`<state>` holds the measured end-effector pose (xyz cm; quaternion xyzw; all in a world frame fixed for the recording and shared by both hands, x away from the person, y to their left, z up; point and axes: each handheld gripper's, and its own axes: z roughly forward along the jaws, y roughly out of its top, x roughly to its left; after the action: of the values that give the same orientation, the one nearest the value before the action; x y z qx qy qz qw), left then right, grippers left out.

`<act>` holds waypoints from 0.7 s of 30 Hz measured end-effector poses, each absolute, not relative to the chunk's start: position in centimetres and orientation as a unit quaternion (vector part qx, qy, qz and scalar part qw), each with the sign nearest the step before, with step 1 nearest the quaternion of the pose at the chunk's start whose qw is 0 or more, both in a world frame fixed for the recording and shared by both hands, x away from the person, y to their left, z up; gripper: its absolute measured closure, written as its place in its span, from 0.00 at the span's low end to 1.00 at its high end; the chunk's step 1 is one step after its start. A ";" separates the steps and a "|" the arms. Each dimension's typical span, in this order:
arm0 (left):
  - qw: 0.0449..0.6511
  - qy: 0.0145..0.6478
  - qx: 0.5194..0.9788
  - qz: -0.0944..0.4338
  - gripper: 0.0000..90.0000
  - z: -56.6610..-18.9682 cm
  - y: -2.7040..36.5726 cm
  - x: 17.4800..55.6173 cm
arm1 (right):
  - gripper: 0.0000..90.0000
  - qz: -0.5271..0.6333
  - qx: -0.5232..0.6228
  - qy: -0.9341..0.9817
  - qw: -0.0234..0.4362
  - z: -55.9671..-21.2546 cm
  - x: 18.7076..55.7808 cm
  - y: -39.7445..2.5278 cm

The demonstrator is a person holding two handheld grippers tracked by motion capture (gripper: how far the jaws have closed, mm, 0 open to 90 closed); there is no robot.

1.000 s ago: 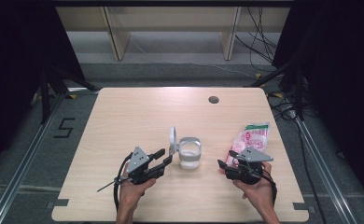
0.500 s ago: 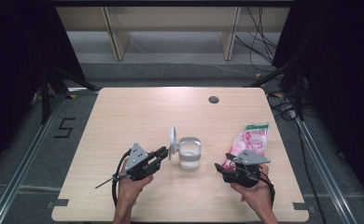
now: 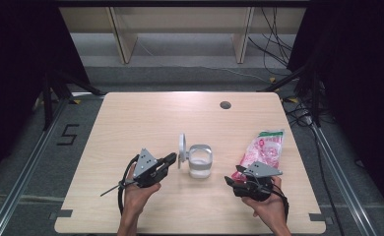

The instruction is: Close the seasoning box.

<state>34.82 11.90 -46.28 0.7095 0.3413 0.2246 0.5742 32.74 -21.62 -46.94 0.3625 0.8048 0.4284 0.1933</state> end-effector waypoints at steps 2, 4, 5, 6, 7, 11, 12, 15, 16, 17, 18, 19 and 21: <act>0.582 0.338 0.707 0.219 0.97 -46.3 11.8 34.9 | 0.47 0.424 0.371 0.806 0.179 -46.9 32.5 -21.5; 0.573 0.333 0.714 0.227 0.97 -46.2 11.9 34.9 | 0.47 0.429 0.345 0.811 0.198 -47.0 32.8 -21.6; 0.580 0.333 0.710 0.222 0.97 -46.2 11.9 35.0 | 0.47 0.428 0.351 0.810 0.194 -47.0 32.6 -21.5; 0.580 0.333 0.710 0.222 0.97 -46.2 11.9 35.0 | 0.47 0.428 0.351 0.810 0.194 -47.0 32.6 -21.5; 0.579 0.333 0.710 0.222 0.97 -46.2 11.9 35.0 | 0.47 0.427 0.352 0.810 0.192 -47.1 32.6 -21.4; 0.576 0.332 0.712 0.225 0.97 -45.8 12.1 35.1 | 0.46 0.425 0.355 0.812 0.187 -47.1 32.2 -21.3; 0.576 0.332 0.712 0.225 0.97 -45.8 12.1 35.1 | 0.46 0.425 0.355 0.812 0.187 -47.1 32.2 -21.3; 0.578 0.340 0.709 0.218 0.97 -45.8 12.1 35.0 | 0.46 0.420 0.347 0.818 0.184 -47.2 32.1 -21.0; 0.578 0.340 0.709 0.218 0.97 -45.8 12.1 35.0 | 0.46 0.420 0.347 0.818 0.184 -47.3 32.0 -20.9; 0.580 0.331 0.711 0.219 0.97 -45.7 12.3 35.1 | 0.46 0.421 0.346 0.818 0.183 -47.3 32.0 -20.8; 0.580 0.331 0.711 0.219 0.97 -45.7 12.3 35.1 | 0.46 0.421 0.346 0.818 0.183 -47.3 32.0 -20.8; 0.578 0.333 0.712 0.218 0.97 -45.6 12.3 35.0 | 0.46 0.419 0.341 0.821 0.182 -47.3 32.0 -20.7; 0.575 0.333 0.714 0.219 0.97 -45.4 12.3 35.2 | 0.46 0.419 0.340 0.823 0.180 -47.3 32.0 -20.6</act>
<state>35.19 12.29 -45.35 0.7140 0.3332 0.2194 0.5753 32.01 -20.60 -47.28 0.3400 0.8226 0.4188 0.1797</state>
